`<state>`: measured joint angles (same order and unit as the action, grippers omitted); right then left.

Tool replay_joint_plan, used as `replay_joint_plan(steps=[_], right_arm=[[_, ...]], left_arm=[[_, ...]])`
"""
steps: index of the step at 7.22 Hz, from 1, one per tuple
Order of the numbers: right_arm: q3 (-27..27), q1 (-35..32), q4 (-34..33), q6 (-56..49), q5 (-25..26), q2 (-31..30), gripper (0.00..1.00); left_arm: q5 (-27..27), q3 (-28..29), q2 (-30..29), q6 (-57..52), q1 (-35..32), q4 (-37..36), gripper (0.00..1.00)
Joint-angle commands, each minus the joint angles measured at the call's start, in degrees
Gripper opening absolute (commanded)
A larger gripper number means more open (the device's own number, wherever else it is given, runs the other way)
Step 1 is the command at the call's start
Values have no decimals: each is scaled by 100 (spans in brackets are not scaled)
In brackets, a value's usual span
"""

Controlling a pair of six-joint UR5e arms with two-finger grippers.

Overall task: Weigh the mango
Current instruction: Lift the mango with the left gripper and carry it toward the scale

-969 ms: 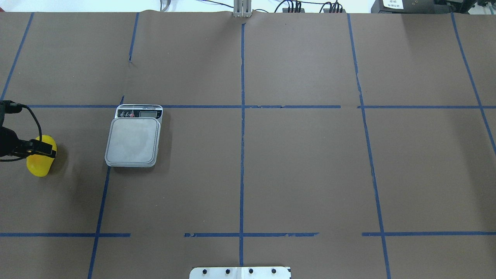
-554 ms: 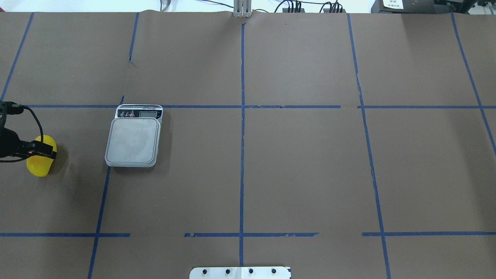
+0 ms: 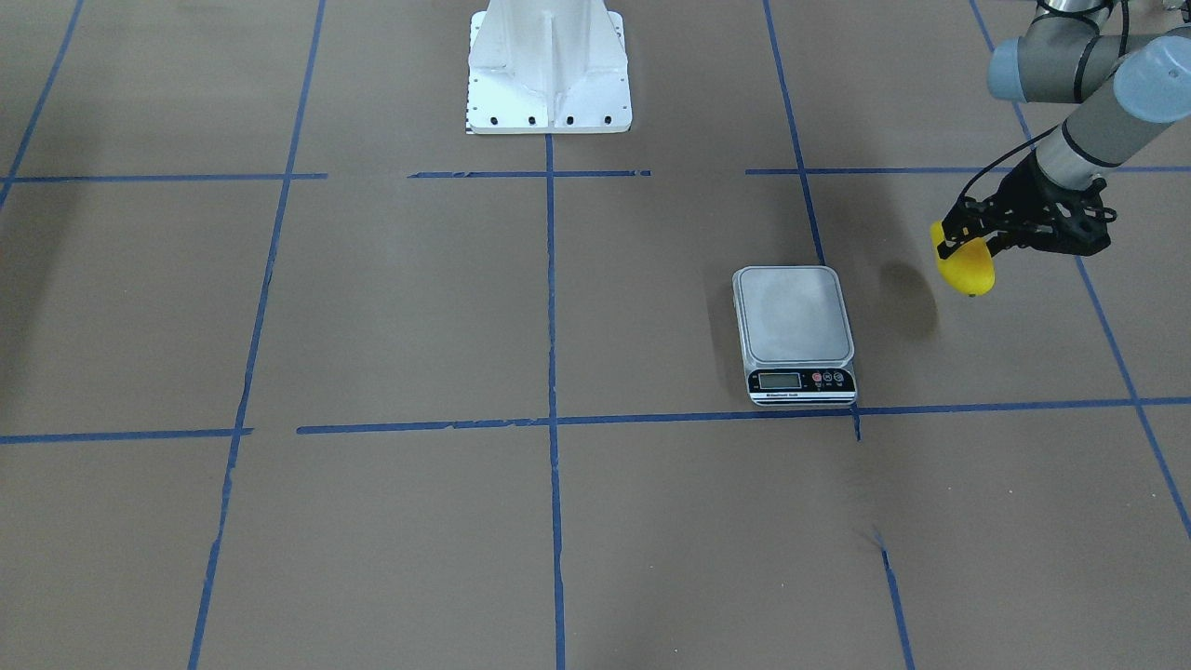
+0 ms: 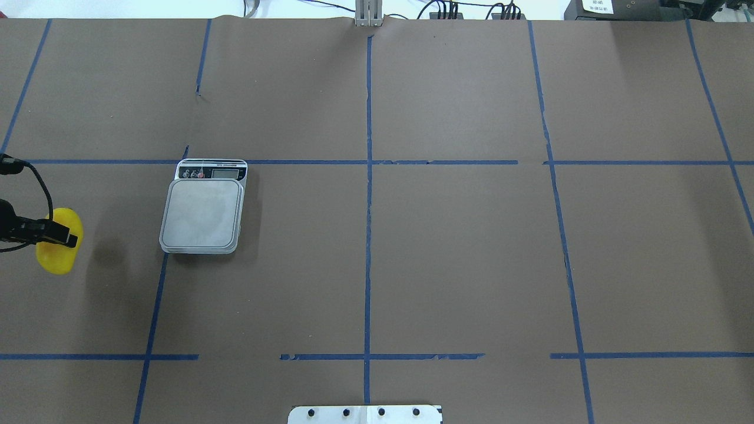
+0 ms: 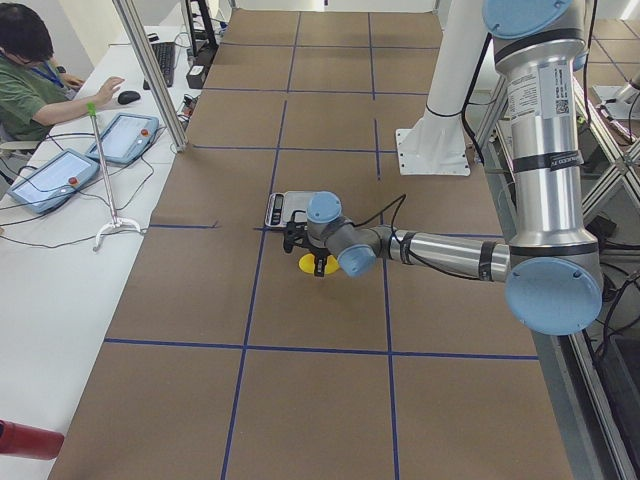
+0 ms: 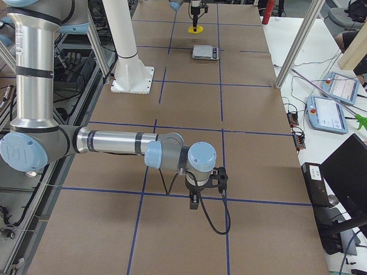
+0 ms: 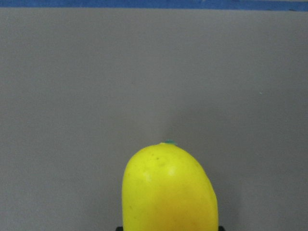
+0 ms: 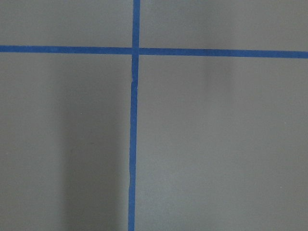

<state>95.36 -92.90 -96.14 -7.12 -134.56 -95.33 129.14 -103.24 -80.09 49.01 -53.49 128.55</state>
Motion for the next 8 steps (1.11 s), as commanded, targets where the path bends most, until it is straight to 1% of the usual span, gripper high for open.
replay_joint_plan(steps=[1,2,3,4,5,6,8], right_arm=[[0,0,7,0,0,5,100],[0,0,7,0,0,5,100],[0,0,-2,0,0,5,100],[0,0,-2,0,0,5,100],[0,0,7,0,0,5,100],[0,0,-2,0,0,5,100],[0,0,-2,0,0,5,100]], left_arm=[[252,-730,-24,-23,-109,-1009,0],[243,-828,-868,-6,-118,-1991,0],[191,-751,-1686,29,-100,-2906,0],[130,-646,-2155,73,-83,-3280,0],[-62,-375,-2517,247,-48,-3284,0],[-64,63,-2886,432,57,-3258,0],[-240,365,-2951,495,382,-3040,0]])
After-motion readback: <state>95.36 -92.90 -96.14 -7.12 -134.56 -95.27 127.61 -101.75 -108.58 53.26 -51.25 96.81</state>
